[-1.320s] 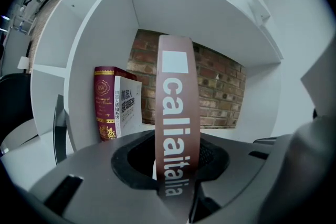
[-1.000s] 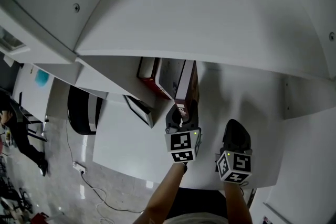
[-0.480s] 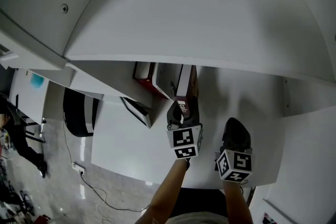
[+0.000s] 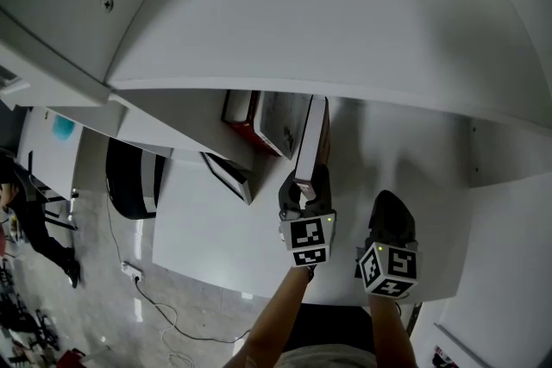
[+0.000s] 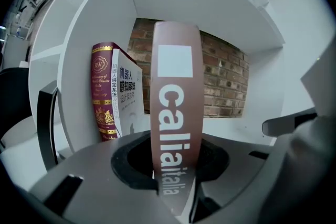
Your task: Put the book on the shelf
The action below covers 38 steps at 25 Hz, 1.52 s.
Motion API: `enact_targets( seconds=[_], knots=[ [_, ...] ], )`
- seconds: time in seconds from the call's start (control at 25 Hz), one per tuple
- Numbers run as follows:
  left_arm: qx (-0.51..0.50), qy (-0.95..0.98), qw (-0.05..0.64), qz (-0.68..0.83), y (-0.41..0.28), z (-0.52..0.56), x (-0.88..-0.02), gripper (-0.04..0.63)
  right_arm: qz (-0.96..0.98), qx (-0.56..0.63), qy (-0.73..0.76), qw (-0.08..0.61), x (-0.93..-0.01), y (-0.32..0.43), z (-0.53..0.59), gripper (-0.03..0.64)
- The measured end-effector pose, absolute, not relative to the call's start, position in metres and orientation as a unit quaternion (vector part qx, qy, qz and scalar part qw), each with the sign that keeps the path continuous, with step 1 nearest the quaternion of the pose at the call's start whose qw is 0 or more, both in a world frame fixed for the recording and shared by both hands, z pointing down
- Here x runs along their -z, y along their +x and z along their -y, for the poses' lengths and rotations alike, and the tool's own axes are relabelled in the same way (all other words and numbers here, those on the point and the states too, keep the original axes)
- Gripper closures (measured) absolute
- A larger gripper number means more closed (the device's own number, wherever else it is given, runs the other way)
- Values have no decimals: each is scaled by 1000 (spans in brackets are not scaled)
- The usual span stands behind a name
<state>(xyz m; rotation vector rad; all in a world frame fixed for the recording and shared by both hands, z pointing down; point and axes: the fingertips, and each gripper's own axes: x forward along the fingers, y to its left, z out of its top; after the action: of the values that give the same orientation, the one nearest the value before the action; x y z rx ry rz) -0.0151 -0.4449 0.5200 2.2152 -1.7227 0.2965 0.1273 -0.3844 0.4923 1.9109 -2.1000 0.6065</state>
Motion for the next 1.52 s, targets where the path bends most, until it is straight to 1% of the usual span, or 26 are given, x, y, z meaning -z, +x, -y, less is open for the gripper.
enact_targets(
  seconds=[0.4, 0.68, 1.52],
  knots=[
    [-112, 773, 161, 604, -17, 431, -532, 448, 721, -208, 650, 121, -493, 123, 381, 600],
    [-131, 774, 137, 604, -10, 432, -533, 448, 724, -211, 646, 120, -494, 119, 381, 600],
    [-129, 773, 128, 608, 0, 476, -533, 448, 712, -213, 657, 123, -498, 132, 390, 600]
  ],
)
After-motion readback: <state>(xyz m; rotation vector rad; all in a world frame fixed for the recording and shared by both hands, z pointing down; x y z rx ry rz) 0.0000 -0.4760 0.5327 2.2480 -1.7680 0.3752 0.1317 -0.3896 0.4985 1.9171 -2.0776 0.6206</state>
